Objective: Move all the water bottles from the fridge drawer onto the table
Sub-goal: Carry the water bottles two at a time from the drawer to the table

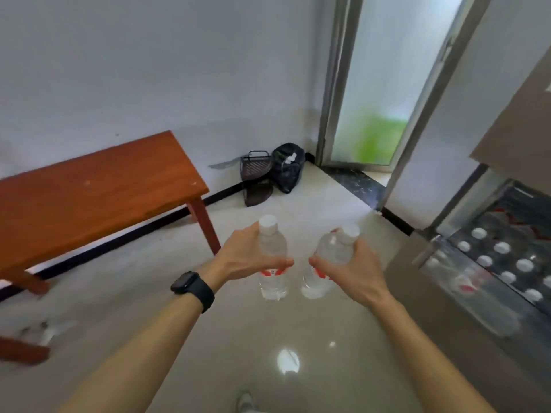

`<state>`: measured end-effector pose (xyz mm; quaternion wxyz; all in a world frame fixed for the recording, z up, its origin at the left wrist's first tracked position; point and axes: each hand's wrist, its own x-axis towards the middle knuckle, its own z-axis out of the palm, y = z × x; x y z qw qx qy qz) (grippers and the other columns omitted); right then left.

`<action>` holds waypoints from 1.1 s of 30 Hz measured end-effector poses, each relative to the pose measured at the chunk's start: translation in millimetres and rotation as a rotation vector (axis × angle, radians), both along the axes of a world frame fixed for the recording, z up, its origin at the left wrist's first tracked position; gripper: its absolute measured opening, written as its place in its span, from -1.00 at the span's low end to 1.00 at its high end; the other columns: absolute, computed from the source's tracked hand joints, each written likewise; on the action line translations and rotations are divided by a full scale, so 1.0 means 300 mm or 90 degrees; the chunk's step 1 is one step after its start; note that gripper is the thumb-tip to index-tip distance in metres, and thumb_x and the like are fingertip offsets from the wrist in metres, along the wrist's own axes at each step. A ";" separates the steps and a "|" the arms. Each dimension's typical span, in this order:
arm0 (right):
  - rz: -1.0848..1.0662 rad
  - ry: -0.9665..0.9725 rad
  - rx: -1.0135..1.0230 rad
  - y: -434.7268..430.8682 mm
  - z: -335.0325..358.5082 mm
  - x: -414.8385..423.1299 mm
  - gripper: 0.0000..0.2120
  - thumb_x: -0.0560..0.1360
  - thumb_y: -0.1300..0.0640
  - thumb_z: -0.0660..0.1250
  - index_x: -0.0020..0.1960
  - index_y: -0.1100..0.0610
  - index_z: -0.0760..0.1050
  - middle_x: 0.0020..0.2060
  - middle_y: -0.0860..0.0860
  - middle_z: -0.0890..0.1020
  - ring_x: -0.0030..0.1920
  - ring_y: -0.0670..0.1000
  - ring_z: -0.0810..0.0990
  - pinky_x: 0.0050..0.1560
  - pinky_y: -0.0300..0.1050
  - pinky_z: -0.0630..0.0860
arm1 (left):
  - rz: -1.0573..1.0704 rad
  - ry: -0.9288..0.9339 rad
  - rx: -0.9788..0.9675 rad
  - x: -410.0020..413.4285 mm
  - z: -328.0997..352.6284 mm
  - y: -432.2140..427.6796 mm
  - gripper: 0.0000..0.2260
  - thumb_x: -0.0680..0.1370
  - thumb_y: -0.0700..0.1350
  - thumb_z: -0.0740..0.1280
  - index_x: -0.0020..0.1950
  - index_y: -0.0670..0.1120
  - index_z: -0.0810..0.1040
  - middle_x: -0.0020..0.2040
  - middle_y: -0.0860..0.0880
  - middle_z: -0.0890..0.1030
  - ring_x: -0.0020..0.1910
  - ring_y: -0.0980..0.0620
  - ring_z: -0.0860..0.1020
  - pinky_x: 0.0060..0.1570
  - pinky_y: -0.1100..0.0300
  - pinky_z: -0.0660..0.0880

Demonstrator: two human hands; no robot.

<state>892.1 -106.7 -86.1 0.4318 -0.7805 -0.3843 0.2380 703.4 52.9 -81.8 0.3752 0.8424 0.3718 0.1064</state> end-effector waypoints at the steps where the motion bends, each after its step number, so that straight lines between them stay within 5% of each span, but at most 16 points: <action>1: 0.033 -0.006 0.000 0.048 0.004 -0.071 -0.39 0.22 -0.21 0.60 0.15 -0.02 0.49 -0.05 -0.15 0.64 -0.03 -0.13 0.61 -0.10 -0.27 0.53 | 0.031 0.001 -0.001 -0.090 -0.005 0.019 -0.36 0.25 0.39 0.53 0.19 0.13 0.48 0.04 0.17 0.60 0.02 0.14 0.58 0.08 0.08 0.58; 6: 0.203 -0.030 0.002 0.308 0.002 -0.491 -0.43 0.28 -0.08 0.62 0.16 0.00 0.43 -0.03 -0.13 0.57 -0.06 -0.15 0.54 -0.19 -0.40 0.37 | 0.193 -0.012 0.000 -0.583 -0.001 0.115 -0.29 0.31 0.30 0.56 0.34 0.06 0.43 0.16 0.08 0.56 0.13 0.04 0.54 0.10 0.16 0.47; 13: 0.344 -0.045 -0.003 0.659 -0.061 -1.138 -0.48 0.27 -0.08 0.61 0.13 -0.06 0.46 -0.03 -0.16 0.60 -0.01 -0.10 0.58 -0.07 -0.18 0.55 | 0.368 -0.045 0.002 -1.324 -0.012 0.275 -0.46 0.27 0.31 0.56 0.13 0.17 0.48 -0.11 0.20 0.61 -0.10 0.24 0.59 -0.16 0.34 0.45; 18: 0.425 -0.054 -0.010 0.852 -0.115 -1.528 -0.39 0.26 -0.18 0.60 0.19 -0.11 0.40 -0.01 -0.24 0.55 0.01 -0.08 0.57 0.01 -0.12 0.54 | 0.460 -0.029 0.017 -1.765 -0.044 0.389 -0.47 0.30 0.30 0.57 0.12 0.14 0.45 -0.07 0.16 0.60 -0.06 0.13 0.58 -0.06 0.17 0.53; 26: 0.506 -0.075 -0.039 1.151 -0.120 -1.908 -0.41 0.29 -0.11 0.61 0.19 -0.06 0.40 -0.03 -0.17 0.57 -0.03 -0.08 0.57 -0.09 -0.17 0.50 | 0.526 0.000 0.015 -2.180 -0.107 0.589 -0.47 0.32 0.30 0.55 0.13 0.17 0.42 -0.14 0.14 0.65 -0.11 0.17 0.62 -0.10 0.22 0.51; 33: 0.531 -0.060 -0.044 1.539 -0.184 -2.157 -0.41 0.26 -0.12 0.62 0.16 -0.06 0.41 -0.04 -0.17 0.58 -0.05 -0.09 0.58 -0.12 -0.14 0.54 | 0.559 0.004 0.015 -2.429 -0.168 0.930 -0.42 0.33 0.29 0.55 0.22 0.14 0.42 -0.01 0.18 0.59 -0.01 0.11 0.59 -0.01 0.20 0.55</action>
